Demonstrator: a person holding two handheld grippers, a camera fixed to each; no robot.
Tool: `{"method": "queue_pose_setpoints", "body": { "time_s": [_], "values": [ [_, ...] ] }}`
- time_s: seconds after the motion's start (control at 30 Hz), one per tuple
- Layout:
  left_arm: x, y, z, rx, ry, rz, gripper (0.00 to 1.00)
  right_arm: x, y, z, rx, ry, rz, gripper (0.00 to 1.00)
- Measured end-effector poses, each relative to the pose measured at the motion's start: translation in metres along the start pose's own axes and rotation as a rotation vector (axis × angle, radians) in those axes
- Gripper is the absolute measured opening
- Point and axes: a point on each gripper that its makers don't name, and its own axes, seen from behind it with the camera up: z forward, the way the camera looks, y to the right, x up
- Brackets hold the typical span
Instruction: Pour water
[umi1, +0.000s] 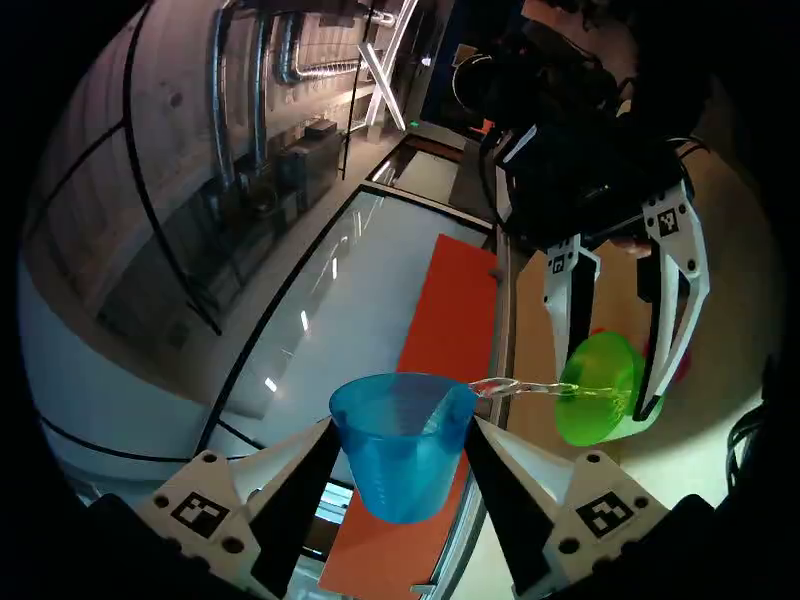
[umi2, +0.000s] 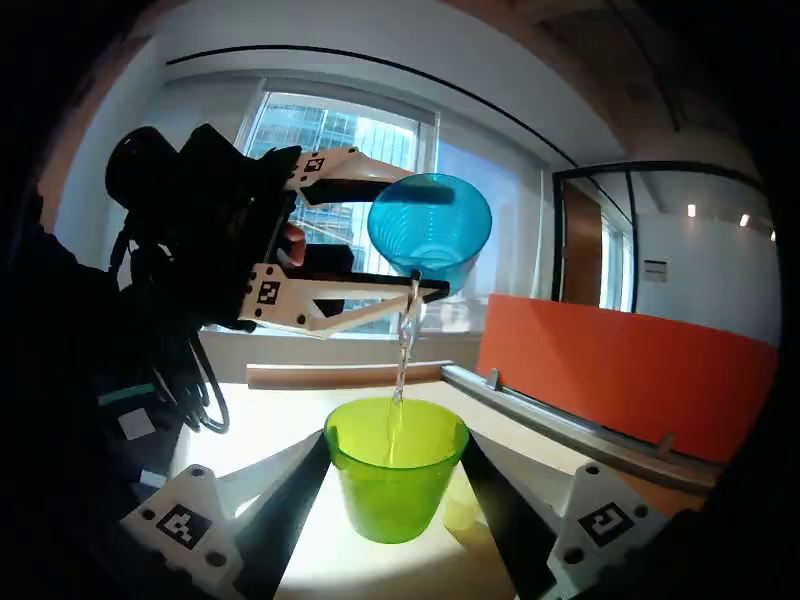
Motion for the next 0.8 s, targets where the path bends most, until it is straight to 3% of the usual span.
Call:
{"method": "queue_pose_setpoints", "body": {
  "time_s": [0.8],
  "values": [
    [0.0059,-0.0024,0.0005,0.004,0.014,0.068,0.84,-0.0004,0.0015,-0.0011,-0.006,0.004,-0.002,0.91]
  ]
}}
